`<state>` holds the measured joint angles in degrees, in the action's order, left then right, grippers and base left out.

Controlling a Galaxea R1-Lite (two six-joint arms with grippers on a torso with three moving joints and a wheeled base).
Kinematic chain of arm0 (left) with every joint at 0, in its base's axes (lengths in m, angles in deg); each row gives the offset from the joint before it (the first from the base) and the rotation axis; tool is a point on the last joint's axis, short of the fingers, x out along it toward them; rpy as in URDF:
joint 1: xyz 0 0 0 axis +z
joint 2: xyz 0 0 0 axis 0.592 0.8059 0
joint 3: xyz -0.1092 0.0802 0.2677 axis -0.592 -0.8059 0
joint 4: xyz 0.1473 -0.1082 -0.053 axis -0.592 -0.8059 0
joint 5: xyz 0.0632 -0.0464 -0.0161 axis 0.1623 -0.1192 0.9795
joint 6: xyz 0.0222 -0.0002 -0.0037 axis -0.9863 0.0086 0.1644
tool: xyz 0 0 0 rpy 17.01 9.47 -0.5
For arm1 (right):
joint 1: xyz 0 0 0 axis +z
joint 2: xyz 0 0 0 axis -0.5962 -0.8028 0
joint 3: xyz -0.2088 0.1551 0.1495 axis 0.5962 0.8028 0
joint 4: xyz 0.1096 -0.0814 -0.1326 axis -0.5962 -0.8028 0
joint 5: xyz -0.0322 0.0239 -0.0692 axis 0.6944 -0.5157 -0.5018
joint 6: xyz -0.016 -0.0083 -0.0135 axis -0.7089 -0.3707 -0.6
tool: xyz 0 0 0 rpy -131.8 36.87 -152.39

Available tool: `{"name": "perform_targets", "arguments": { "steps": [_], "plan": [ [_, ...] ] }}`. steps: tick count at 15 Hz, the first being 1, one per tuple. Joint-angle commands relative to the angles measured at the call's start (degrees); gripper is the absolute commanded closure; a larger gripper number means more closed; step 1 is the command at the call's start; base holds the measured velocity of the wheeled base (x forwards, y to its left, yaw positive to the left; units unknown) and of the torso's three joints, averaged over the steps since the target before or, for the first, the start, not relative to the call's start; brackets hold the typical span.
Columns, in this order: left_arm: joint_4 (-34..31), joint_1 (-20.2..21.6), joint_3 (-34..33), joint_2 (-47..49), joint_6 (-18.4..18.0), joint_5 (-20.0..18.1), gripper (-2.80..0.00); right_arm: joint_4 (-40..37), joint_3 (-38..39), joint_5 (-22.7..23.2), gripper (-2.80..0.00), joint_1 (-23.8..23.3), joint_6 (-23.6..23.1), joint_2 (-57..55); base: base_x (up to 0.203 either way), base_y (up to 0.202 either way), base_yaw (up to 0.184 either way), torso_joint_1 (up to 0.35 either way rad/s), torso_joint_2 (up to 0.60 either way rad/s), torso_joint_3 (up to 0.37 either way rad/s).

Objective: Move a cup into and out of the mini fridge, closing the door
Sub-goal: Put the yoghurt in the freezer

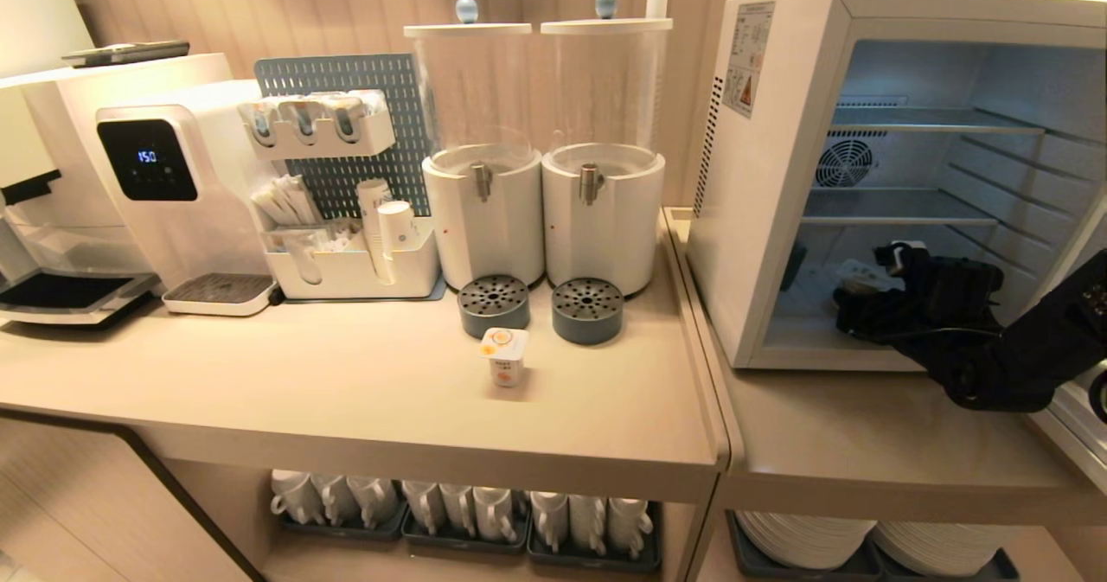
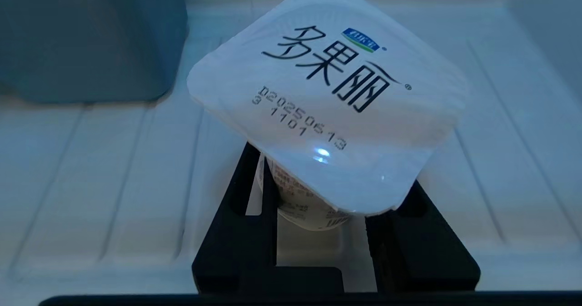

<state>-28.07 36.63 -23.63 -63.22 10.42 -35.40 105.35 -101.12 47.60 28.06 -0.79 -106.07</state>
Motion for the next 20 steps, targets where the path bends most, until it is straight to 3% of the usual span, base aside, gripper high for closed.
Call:
{"name": "perform_targets", "arguments": {
  "steps": [1,10,15,16,20],
  "plan": [
    [-0.02,0.02,-0.09,0.07,0.0,-0.02,0.0,-0.7,-2.54,-0.68,0.0,0.07,-0.38,-3.89,0.0,0.0,0.0,0.0,0.0,0.0],
    [-0.02,0.02,-0.09,0.07,0.0,-0.02,0.0,-6.4,-11.58,-3.75,0.0,0.05,-0.41,-9.23,0.0,0.0,0.0,0.0,0.0,0.0],
    [-0.02,0.02,-0.09,0.07,0.0,-0.02,0.0,-8.42,-12.55,-4.15,0.0,0.07,-0.33,-9.35,0.0,0.0,0.0,0.0,0.0,0.0],
    [-0.02,0.02,-0.11,0.07,0.0,-0.02,0.0,-8.26,-12.55,-4.23,-2.8,0.04,-0.3,-9.47,0.0,0.0,0.0,0.0,0.0,0.0],
    [-0.02,0.02,-0.09,0.07,0.0,-0.02,0.0,-8.11,-11.21,-4.24,-2.8,0.01,-0.3,-7.9,0.0,0.0,0.0,0.0,0.0,0.0]
  ]
}}
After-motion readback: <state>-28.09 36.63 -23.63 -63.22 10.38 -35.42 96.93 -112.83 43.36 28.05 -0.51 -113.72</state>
